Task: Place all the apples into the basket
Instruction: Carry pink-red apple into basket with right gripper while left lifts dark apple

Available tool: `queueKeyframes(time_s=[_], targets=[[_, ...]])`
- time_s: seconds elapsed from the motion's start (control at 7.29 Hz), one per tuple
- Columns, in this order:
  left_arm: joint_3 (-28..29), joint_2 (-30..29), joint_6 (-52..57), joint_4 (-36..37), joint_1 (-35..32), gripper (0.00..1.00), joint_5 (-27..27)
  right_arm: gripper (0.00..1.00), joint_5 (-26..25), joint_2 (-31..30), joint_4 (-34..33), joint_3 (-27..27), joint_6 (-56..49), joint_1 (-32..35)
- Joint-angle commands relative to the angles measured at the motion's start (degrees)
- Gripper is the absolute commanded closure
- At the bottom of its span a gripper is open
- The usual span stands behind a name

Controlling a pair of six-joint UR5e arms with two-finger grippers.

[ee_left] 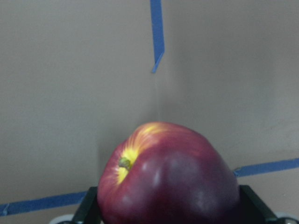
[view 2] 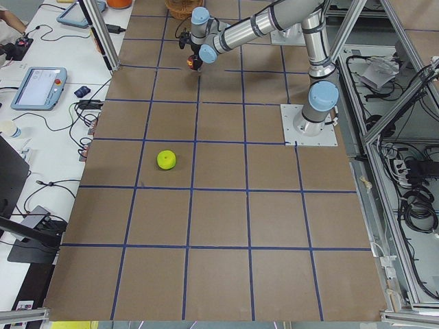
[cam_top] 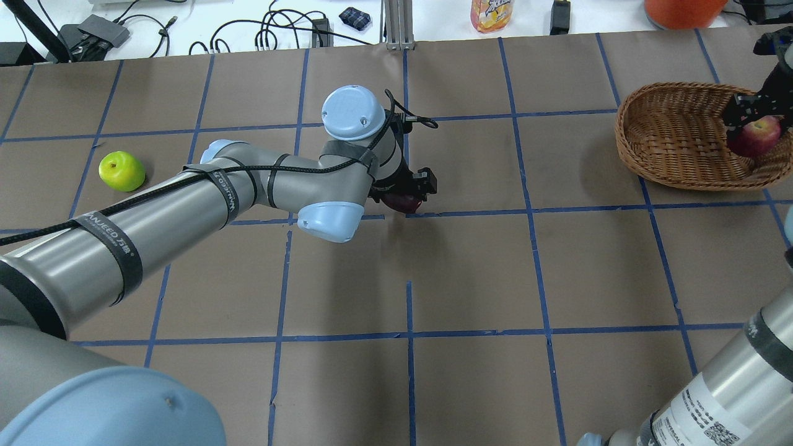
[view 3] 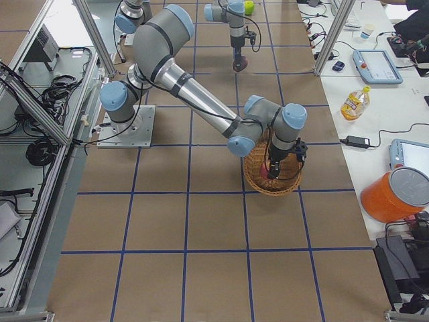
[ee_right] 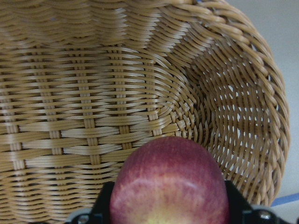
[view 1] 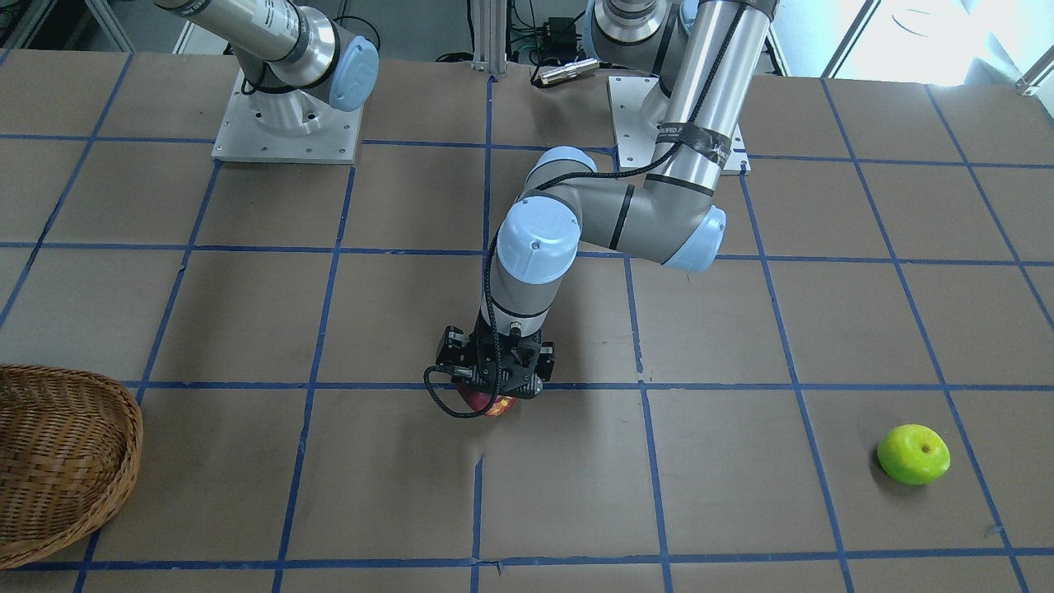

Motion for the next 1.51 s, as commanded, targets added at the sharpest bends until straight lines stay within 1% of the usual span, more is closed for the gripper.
queueKeyframes(time_s=[0.0, 0.14, 0.27, 0.41, 0.55, 0.69, 0.82, 0.96, 1.1, 1.24, 1.37], targets=[[0.83, 2.61, 0.56, -0.52, 1.98, 0.0, 0.21, 0.17, 0.66, 1.22, -0.66, 0.17, -0.14, -0.91], [1.53, 4.36, 1.52, -5.49, 5.48, 0.0, -0.49, 0.0, 1.01, 0.96, -0.22, -0.53, 0.21, -0.91], [0.49, 4.82, 0.83, -6.15, 5.68, 0.0, -2.76, 0.0, 0.84, 0.53, 0.48, -0.53, 0.3, -0.82], [-0.3, 3.95, 0.65, -6.07, 4.29, 0.0, -3.39, 0.0, 0.93, -1.31, 1.96, -0.62, 0.04, 0.23], [-0.48, 3.33, -4.83, -5.81, 2.63, 0.0, -3.31, 0.0, 3.28, -5.41, 8.24, -0.71, 0.56, 3.37], [-0.83, 2.54, -19.16, -6.32, -0.09, 0.0, -3.66, 0.0, 5.04, -8.59, 11.79, -0.71, 3.0, 6.88], [0.04, 1.75, -24.61, -5.81, -1.33, 0.35, -3.05, 0.0, 5.23, -10.97, 15.3, -0.54, 6.42, 11.09], [-0.74, 0.44, -33.02, -6.15, -1.34, 0.8, -2.87, 0.0, 8.37, -12.3, 18.04, -0.19, 6.98, 14.18], [-0.14, -1.49, -32.23, -5.72, -1.61, 0.27, -2.96, 0.0, 11.71, -12.57, 18.76, 0.25, 8.29, 15.34], [0.83, -1.68, -31.61, -4.84, -1.7, 0.01, -3.04, 0.0, 13.05, -12.66, 18.77, 0.87, 10.04, 16.48], [1.27, -2.29, -31.61, -3.62, -1.87, 0.0, -3.22, 0.0, 13.32, -12.66, 18.77, 1.22, 12.93, 18.67]])
